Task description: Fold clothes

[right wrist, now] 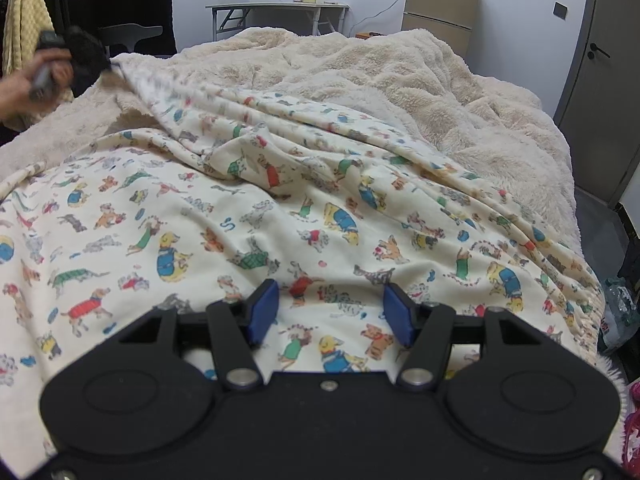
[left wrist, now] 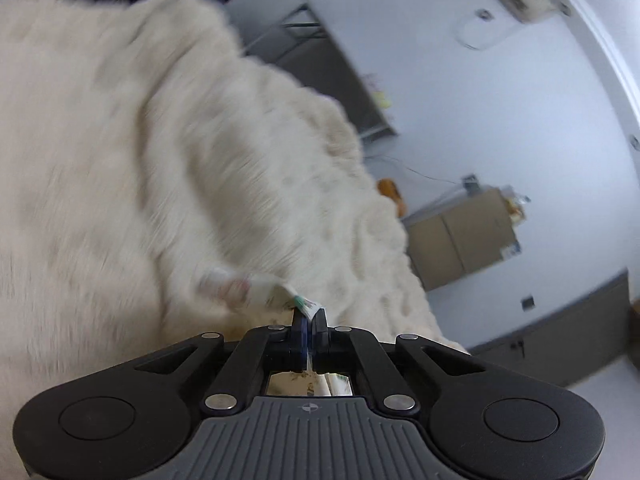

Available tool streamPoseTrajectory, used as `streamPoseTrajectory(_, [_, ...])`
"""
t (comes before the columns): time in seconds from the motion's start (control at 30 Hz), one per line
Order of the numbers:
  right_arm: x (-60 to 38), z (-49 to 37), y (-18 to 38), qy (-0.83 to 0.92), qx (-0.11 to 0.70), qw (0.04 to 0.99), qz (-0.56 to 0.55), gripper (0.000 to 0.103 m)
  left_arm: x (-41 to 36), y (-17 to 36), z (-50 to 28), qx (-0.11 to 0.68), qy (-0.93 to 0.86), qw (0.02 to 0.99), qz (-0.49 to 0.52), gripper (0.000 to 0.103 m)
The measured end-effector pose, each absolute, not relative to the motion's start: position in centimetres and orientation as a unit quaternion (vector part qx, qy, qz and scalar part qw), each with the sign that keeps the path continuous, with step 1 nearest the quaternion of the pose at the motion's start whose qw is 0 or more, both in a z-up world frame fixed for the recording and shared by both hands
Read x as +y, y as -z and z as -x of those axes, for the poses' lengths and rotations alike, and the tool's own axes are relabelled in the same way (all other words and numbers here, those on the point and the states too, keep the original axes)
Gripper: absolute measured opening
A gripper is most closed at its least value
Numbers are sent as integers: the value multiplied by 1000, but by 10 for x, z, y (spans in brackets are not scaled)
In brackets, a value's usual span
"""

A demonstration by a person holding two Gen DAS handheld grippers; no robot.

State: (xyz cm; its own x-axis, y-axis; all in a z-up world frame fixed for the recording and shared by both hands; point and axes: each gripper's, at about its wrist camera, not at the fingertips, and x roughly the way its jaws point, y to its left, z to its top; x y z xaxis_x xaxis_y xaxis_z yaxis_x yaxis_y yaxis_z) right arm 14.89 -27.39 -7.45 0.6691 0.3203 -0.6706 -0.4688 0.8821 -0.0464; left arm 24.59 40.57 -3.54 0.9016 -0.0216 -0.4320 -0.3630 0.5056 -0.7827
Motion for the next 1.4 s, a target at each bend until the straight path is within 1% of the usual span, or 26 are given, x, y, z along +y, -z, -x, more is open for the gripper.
streamPoseTrajectory(0.1, [-287,-161,50,-249,332,906,83,55,402,19,-248,229,-140,870,413,0])
streamPoseTrajectory(0.17, [-296,-170,33,-270,324,904,66,56,403,32,-249,264,-156,864,400,0])
streamPoseTrajectory(0.27, [-309,-182,8,-301,312,900,41,64,404,54,-252,287,-164,846,419,2])
streamPoseTrajectory(0.3, [-311,-197,3,-306,315,898,39,70,405,57,-251,292,-158,844,422,11])
streamPoseTrajectory(0.33, [-311,-220,-1,-307,323,894,42,73,403,62,-254,301,-150,840,425,25])
streamPoseTrajectory(0.37, [-311,-242,-6,-309,331,890,44,74,401,64,-257,307,-144,839,425,31])
streamPoseTrajectory(0.43, [-311,-287,-14,-312,348,883,49,77,389,65,-272,324,-112,842,416,47])
streamPoseTrajectory(0.5, [-306,-322,-4,-311,372,873,56,77,373,64,-290,345,-73,842,408,55])
streamPoseTrajectory(0.6, [-294,-378,28,-310,421,852,44,76,349,67,-322,373,-13,839,396,59])
streamPoseTrajectory(0.67, [-289,-393,47,-319,442,838,32,66,331,73,-344,393,26,834,385,62])
streamPoseTrajectory(0.7, [-288,-396,54,-324,452,830,32,45,320,79,-356,411,42,830,375,62])
streamPoseTrajectory(0.73, [-286,-399,61,-331,463,822,31,23,310,84,-366,426,55,826,365,62])
streamPoseTrajectory(0.77, [-285,-403,67,-344,473,810,32,20,302,88,-372,438,60,825,353,62])
streamPoseTrajectory(0.8, [-285,-405,66,-357,472,805,40,14,289,98,-384,458,65,823,330,59])
streamPoseTrajectory(0.83, [-287,-407,61,-363,464,807,49,5,285,103,-388,465,64,824,317,36])
streamPoseTrajectory(0.87, [-289,-408,55,-364,458,810,49,1,280,106,-393,469,59,828,302,19])
streamPoseTrajectory(0.9, [-291,-411,49,-365,451,813,46,0,273,111,-399,471,48,836,278,0])
streamPoseTrajectory(0.97, [-305,-420,29,-358,423,832,15,0,269,112,-405,455,33,849,265,0])
streamPoseTrajectory(1.07, [-332,-436,-2,-307,355,883,-20,0,276,102,-406,397,17,869,296,0])
streamPoseTrajectory(1.17, [-342,-449,-5,-265,350,898,-20,0,290,88,-406,356,-16,883,305,0])
streamPoseTrajectory(1.2, [-343,-453,-3,-271,362,892,-22,5,300,85,-408,362,-28,879,309,2])
streamPoseTrajectory(1.23, [-343,-455,0,-284,376,882,-22,16,307,86,-411,373,-27,872,315,21])
streamPoseTrajectory(1.27, [-341,-455,3,-296,389,872,-20,27,314,89,-414,385,-25,865,321,35])
streamPoseTrajectory(1.3, [-340,-456,6,-307,400,864,-17,52,326,95,-416,406,-25,853,326,60])
streamPoseTrajectory(1.33, [-333,-455,15,-329,417,847,-3,64,337,102,-419,426,-32,845,320,65])
streamPoseTrajectory(1.4, [-318,-456,32,-362,446,819,16,63,348,114,-426,460,-49,834,301,65])
